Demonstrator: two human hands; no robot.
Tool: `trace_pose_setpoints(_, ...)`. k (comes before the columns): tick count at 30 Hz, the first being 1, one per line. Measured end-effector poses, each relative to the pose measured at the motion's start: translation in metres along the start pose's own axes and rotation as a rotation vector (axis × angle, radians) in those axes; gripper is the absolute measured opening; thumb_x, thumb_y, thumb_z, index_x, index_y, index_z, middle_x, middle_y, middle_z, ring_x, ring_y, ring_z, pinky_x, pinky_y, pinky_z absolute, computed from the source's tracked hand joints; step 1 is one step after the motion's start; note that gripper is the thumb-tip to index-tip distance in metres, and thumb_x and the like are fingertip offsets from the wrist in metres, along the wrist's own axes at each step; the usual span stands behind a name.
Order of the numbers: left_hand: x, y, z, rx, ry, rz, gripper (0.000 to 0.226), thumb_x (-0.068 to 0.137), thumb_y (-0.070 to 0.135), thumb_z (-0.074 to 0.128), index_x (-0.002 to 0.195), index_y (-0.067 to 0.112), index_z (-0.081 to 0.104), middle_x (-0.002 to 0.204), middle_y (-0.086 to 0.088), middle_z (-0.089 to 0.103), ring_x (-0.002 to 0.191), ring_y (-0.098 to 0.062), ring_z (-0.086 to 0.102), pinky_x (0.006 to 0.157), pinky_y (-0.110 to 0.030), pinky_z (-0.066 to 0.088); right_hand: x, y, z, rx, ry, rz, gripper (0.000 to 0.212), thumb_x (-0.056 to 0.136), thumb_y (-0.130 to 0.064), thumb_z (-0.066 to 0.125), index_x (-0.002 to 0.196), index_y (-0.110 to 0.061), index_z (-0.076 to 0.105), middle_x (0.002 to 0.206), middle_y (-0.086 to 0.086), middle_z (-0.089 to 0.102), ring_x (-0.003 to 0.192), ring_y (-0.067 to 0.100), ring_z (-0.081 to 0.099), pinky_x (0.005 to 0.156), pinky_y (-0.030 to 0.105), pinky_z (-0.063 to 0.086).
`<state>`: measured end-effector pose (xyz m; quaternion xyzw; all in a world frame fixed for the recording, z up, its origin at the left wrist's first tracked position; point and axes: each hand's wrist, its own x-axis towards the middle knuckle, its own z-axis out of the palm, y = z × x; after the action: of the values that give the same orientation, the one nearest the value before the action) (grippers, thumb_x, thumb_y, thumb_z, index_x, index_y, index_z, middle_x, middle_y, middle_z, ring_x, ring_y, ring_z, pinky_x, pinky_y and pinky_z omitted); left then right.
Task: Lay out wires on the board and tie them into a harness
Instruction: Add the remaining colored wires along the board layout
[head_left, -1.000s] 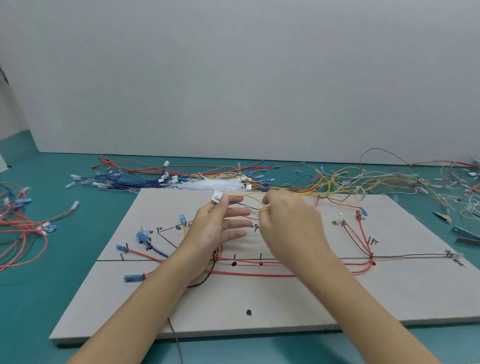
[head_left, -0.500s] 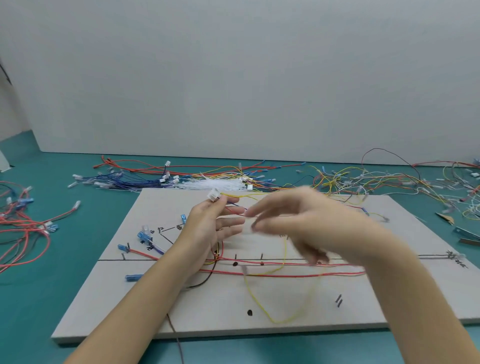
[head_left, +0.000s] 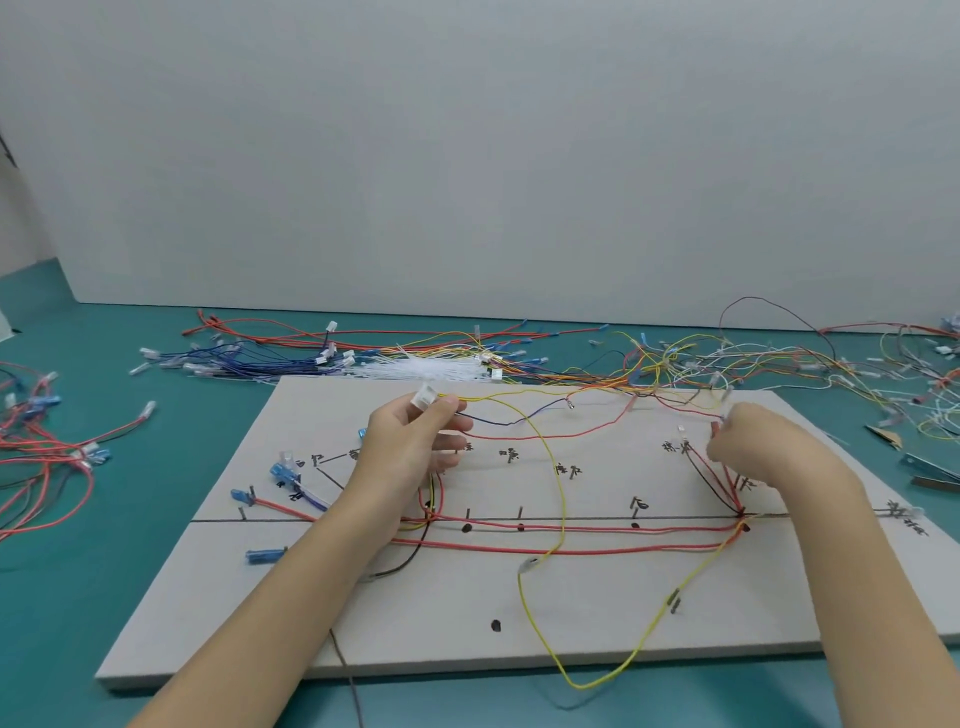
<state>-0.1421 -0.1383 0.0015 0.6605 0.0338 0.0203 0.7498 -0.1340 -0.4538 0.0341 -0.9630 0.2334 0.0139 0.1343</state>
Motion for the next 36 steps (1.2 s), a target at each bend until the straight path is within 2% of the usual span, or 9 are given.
trace_pose_setpoints(5, -0.002, 0.002, 0.004, 0.043, 0.015, 0.046, 0.024, 0.096, 0.031, 0.057, 0.088, 0.012, 0.070, 0.073, 0.003, 0.072, 0.056, -0.003, 0.061, 0.054, -0.015, 0.050, -0.006, -0.014, 0.016, 0.233, 0.089, -0.101, 0.023, 0.089, -0.027, 0.058, 0.073, -0.011, 0.056, 0.078, 0.009, 0.066, 0.079, 0.030, 0.061, 0.071, 0.034, 0.045)
trace_pose_setpoints(9, -0.003, 0.002, 0.003, 0.041, 0.010, 0.065, 0.023, 0.096, 0.028, 0.057, 0.085, 0.013, 0.070, 0.072, 0.002, 0.071, 0.056, -0.003, 0.061, 0.055, -0.016, 0.048, -0.002, -0.039, 0.026, 0.466, 0.010, -0.173, 0.026, 0.098, -0.029, 0.048, 0.081, -0.013, 0.059, 0.068, 0.008, 0.069, 0.049, 0.020, 0.056, 0.048, 0.026, 0.041)
trace_pose_setpoints(17, -0.001, -0.002, 0.001, 0.081, -0.028, 0.093, 0.024, 0.095, 0.021, 0.058, 0.080, 0.010, 0.072, 0.069, -0.002, 0.072, 0.063, -0.009, 0.062, 0.061, -0.015, 0.050, 0.008, -0.059, 0.038, 0.800, -0.075, -0.071, 0.016, 0.097, -0.011, 0.055, 0.106, 0.001, 0.058, 0.068, 0.016, 0.062, 0.036, 0.017, 0.052, 0.032, 0.018, 0.038)
trace_pose_setpoints(21, 0.001, -0.011, 0.000, 0.383, 0.021, 0.173, 0.010, 0.090, 0.022, 0.062, 0.091, 0.019, 0.071, 0.092, -0.007, 0.072, 0.082, -0.017, 0.060, 0.074, -0.029, 0.046, 0.004, -0.058, 0.043, 1.024, 0.012, -0.175, 0.020, 0.095, 0.001, 0.050, 0.111, 0.000, 0.062, 0.075, 0.012, 0.062, 0.034, 0.009, 0.050, 0.032, 0.018, 0.036)
trace_pose_setpoints(24, -0.002, -0.014, 0.007, 0.741, 0.093, 0.266, 0.038, 0.087, 0.035, 0.063, 0.125, 0.032, 0.056, 0.120, 0.005, 0.054, 0.111, -0.018, 0.046, 0.094, -0.034, 0.040, -0.005, -0.057, 0.044, 1.077, 0.044, -0.301, 0.020, 0.091, 0.001, 0.058, 0.107, -0.005, 0.069, 0.092, 0.008, 0.067, 0.039, 0.008, 0.054, 0.032, 0.020, 0.039)
trace_pose_setpoints(26, -0.006, -0.010, 0.016, 0.950, 0.134, 0.437, 0.041, 0.087, 0.044, 0.061, 0.126, 0.037, 0.055, 0.122, 0.012, 0.048, 0.117, -0.014, 0.036, 0.092, -0.029, 0.025, -0.011, -0.058, 0.045, 1.045, 0.048, -0.364, 0.019, 0.090, 0.001, 0.061, 0.103, -0.008, 0.071, 0.100, 0.002, 0.069, 0.042, 0.007, 0.055, 0.033, 0.021, 0.040)
trace_pose_setpoints(29, -0.007, -0.001, 0.033, 1.033, -0.044, 0.603, 0.026, 0.091, 0.046, 0.056, 0.114, 0.036, 0.065, 0.117, 0.017, 0.057, 0.117, -0.009, 0.039, 0.090, -0.025, 0.020, -0.016, -0.059, 0.051, 0.971, 0.067, -0.433, 0.020, 0.089, 0.000, 0.062, 0.104, -0.008, 0.073, 0.094, 0.003, 0.069, 0.044, 0.007, 0.055, 0.034, 0.023, 0.042)
trace_pose_setpoints(32, -0.006, 0.001, 0.055, 0.837, -0.319, 0.495, 0.029, 0.093, 0.037, 0.059, 0.117, 0.022, 0.067, 0.111, 0.009, 0.068, 0.112, -0.012, 0.053, 0.099, -0.035, 0.040, -0.018, -0.059, 0.054, 0.916, 0.063, -0.496, 0.021, 0.088, 0.000, 0.064, 0.101, -0.013, 0.075, 0.089, 0.011, 0.070, 0.048, 0.011, 0.054, 0.035, 0.025, 0.042)
trace_pose_setpoints(36, -0.004, -0.009, 0.086, 0.777, -0.459, 0.334, 0.025, 0.091, 0.032, 0.064, 0.110, 0.017, 0.069, 0.093, 0.001, 0.069, 0.090, -0.015, 0.060, 0.082, -0.031, 0.048, -0.015, -0.050, 0.053, 0.855, -0.056, -0.512, 0.020, 0.085, 0.003, 0.067, 0.099, -0.008, 0.076, 0.084, 0.018, 0.072, 0.054, 0.017, 0.052, 0.043, 0.029, 0.043)
